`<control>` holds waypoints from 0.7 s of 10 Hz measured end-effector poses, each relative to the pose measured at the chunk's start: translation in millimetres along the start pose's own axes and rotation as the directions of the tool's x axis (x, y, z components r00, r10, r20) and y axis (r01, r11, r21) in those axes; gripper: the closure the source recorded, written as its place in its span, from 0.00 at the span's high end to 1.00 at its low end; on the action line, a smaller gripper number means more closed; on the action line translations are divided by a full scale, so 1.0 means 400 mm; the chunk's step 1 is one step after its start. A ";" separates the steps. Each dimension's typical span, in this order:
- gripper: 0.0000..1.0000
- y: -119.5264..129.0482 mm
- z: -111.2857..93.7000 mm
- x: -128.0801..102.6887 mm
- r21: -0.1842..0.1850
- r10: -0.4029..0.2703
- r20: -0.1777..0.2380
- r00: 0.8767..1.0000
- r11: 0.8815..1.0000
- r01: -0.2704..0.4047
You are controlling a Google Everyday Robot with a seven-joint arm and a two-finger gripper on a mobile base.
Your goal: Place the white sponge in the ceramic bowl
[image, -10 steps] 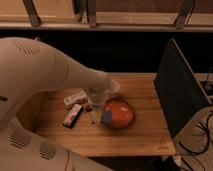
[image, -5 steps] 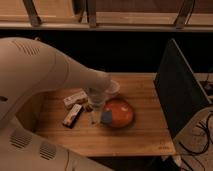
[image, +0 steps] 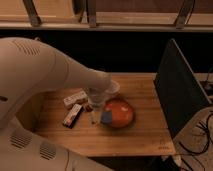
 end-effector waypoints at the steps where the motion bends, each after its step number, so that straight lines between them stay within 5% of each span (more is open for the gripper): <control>1: 0.00 0.000 0.000 0.000 0.000 0.000 0.000 1.000 1.000 0.000; 5: 0.00 -0.001 -0.001 -0.001 0.003 0.000 0.002 1.000 1.000 0.000; 7: 0.00 -0.020 -0.025 0.002 0.053 -0.001 0.025 1.000 0.999 0.000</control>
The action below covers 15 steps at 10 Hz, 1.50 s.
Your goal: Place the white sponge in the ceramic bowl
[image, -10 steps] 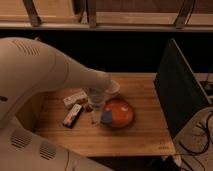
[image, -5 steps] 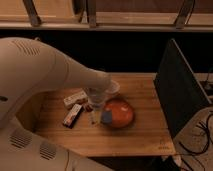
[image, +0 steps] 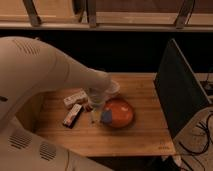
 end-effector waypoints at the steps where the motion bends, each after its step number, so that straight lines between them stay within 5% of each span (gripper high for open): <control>1: 0.00 -0.019 -0.022 0.022 0.047 0.007 0.015 1.000 0.999 -0.008; 2: 0.00 -0.038 -0.054 0.079 0.105 0.040 0.039 0.998 0.993 -0.044; 4: 0.00 -0.046 -0.088 0.180 0.163 0.119 0.087 0.989 0.978 -0.132; 6: 0.00 -0.040 -0.103 0.272 0.187 0.195 0.115 0.974 0.959 -0.214; 8: 0.02 -0.040 -0.103 0.269 0.188 0.195 0.116 0.974 0.959 -0.214; 13: 0.43 -0.039 -0.103 0.265 0.187 0.190 0.120 0.974 0.960 -0.210; 15: 0.36 -0.064 -0.106 0.267 0.207 0.173 0.136 0.975 0.958 -0.199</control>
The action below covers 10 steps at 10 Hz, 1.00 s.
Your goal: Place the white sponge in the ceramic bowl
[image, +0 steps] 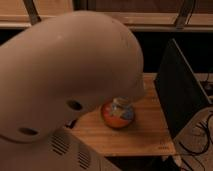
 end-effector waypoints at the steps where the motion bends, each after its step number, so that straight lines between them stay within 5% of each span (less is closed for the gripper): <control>1: 0.25 -0.028 0.003 0.001 0.018 -0.007 0.014 1.000 1.000 0.007; 4: 0.01 -0.101 0.026 -0.002 0.039 -0.015 0.068 0.998 0.999 0.013; 8: 0.00 -0.057 0.107 -0.028 -0.061 0.046 0.167 0.985 0.997 -0.036; 10: 0.03 -0.030 0.132 -0.034 -0.099 0.060 0.183 0.981 0.994 -0.042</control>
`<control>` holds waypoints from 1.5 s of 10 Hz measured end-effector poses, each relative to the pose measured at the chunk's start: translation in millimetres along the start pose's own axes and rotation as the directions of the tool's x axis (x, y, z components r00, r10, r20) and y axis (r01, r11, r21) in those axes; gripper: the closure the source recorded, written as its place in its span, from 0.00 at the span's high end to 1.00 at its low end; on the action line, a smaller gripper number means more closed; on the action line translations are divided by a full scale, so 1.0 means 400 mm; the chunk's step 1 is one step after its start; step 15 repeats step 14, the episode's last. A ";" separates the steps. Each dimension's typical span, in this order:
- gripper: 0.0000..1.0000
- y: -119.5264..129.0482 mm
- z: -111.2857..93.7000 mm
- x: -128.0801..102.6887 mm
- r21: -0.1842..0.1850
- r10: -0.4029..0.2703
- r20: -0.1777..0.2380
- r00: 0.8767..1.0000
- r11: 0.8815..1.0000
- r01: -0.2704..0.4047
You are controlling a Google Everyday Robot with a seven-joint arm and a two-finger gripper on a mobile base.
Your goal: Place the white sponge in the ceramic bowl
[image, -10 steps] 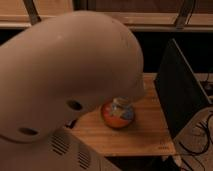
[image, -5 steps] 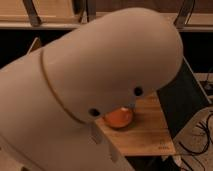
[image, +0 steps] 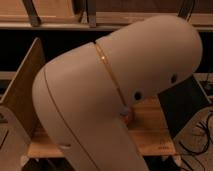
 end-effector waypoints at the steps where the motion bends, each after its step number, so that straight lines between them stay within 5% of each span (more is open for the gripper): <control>1: 0.12 0.000 0.001 0.000 0.000 0.000 0.001 1.000 1.000 0.000; 4: 0.34 0.000 0.000 0.000 -0.001 0.001 0.001 1.000 1.000 -0.001; 8: 0.75 0.000 0.000 0.001 0.000 0.002 0.001 1.000 1.000 -0.002; 15: 0.80 -0.001 -0.001 0.003 0.001 0.003 0.000 1.000 1.000 -0.003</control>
